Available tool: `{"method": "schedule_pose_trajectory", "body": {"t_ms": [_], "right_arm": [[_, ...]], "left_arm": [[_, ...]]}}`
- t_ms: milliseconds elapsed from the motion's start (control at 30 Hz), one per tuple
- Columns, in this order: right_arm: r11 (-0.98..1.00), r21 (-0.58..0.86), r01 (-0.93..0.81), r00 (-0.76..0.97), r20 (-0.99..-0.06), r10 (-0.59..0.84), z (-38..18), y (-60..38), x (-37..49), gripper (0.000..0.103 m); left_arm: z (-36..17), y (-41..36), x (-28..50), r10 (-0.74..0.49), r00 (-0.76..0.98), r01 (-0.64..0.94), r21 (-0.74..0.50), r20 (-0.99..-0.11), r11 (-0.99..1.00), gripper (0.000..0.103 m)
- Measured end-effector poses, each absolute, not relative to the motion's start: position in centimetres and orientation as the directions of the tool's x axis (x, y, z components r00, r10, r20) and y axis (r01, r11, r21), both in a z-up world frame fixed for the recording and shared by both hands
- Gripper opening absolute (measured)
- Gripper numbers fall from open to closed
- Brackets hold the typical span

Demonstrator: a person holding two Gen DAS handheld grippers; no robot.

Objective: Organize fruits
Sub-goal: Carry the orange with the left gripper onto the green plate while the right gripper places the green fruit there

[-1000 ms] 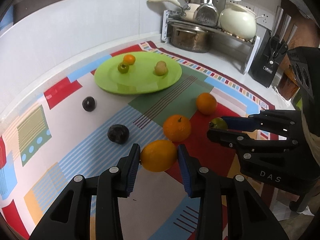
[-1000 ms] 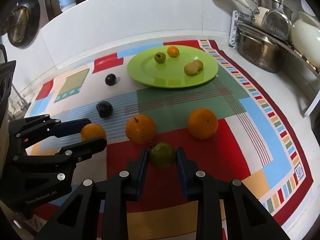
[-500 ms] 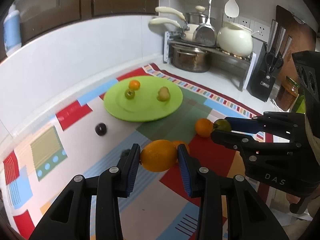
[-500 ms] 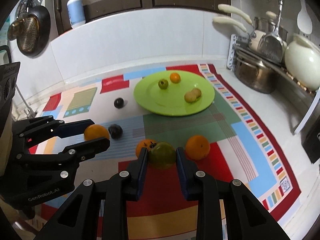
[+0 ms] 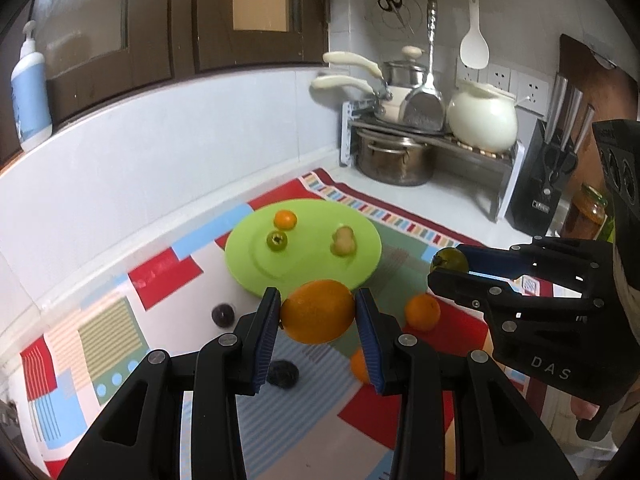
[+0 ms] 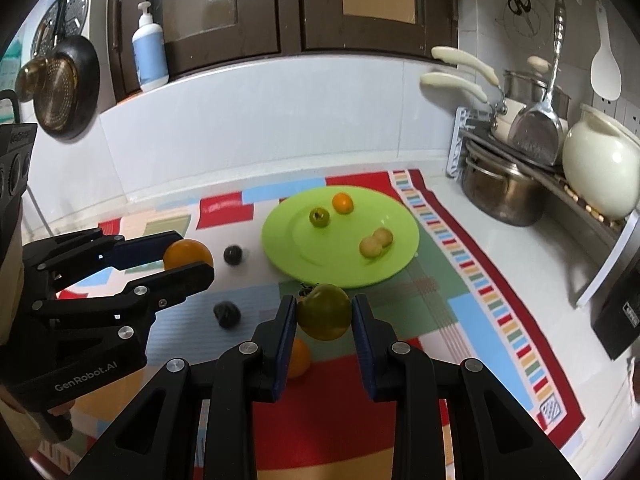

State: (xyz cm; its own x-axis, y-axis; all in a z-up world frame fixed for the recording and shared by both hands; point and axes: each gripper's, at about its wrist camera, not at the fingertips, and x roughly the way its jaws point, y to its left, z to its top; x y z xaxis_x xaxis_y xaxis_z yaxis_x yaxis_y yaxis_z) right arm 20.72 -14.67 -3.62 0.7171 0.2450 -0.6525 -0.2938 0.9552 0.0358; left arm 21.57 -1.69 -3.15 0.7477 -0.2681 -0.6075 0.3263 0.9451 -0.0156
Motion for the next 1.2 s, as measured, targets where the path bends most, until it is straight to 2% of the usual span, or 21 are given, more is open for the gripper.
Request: {"method": "schedule_pose_trajectory", "body": {"t_ms": [633,1200], "right_arm": [[0.957,0.018,-0.29,0.764,-0.598,0.243,-1.0,-14.6,26.1,0.029],[0.958,0.03,-0.284,0.751,-0.615,0.241,-1.3,-14.1,31.9,0.029]], "left_arm": [[-0.8,-2.6,26.8,-0.246,0.781,0.319,0.027,-0.573,0.947,0.038],[-1.2,-2.1,33.1,-0.228,0.772,0.298,0.02,-0.593,0.954,0.038]]}}
